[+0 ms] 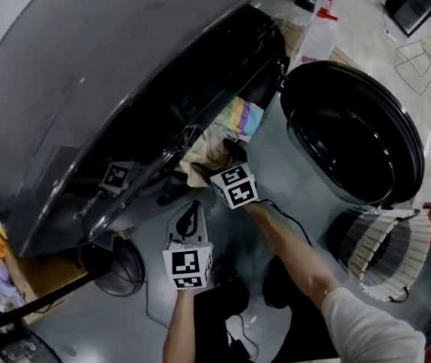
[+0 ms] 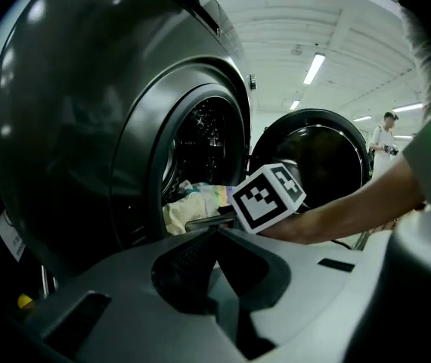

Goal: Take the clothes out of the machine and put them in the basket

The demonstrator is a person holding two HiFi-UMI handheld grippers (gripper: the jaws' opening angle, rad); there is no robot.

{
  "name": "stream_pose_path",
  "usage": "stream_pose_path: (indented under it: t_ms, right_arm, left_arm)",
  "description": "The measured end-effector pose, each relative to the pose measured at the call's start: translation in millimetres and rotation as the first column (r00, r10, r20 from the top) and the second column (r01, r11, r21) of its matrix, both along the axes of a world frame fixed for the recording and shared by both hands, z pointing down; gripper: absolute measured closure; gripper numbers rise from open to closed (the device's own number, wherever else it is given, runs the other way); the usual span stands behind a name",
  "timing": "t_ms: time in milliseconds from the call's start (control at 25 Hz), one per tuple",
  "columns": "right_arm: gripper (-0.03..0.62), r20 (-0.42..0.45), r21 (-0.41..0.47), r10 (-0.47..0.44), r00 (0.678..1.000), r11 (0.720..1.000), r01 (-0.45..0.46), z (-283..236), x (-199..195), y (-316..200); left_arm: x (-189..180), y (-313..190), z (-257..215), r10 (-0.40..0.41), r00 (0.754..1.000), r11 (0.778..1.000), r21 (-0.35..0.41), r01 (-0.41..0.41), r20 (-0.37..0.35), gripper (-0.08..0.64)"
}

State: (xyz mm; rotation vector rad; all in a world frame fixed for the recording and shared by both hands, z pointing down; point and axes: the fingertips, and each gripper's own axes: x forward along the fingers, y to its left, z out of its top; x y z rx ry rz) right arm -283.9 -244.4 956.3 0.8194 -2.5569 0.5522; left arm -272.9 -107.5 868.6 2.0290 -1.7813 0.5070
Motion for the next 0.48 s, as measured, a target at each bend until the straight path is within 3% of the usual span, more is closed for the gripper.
stream_pose_path:
  t_ms: [200,480]
  right_arm:
    - [0.133,-0.036,-0.050,-0.025,0.999,0.998,0.023,27,-10,-3]
    - [0.428,-0.091,-0.070,-0.131,0.987,0.990,0.125,19,-22,17]
  left_arm:
    - [-11,0,12,-0.012,1.000,1.000,-0.003,0.012,0.000,0.543]
    - [-12,2,7,-0.020,1.000,1.000,-0.004,0.020,-0.016,0.543]
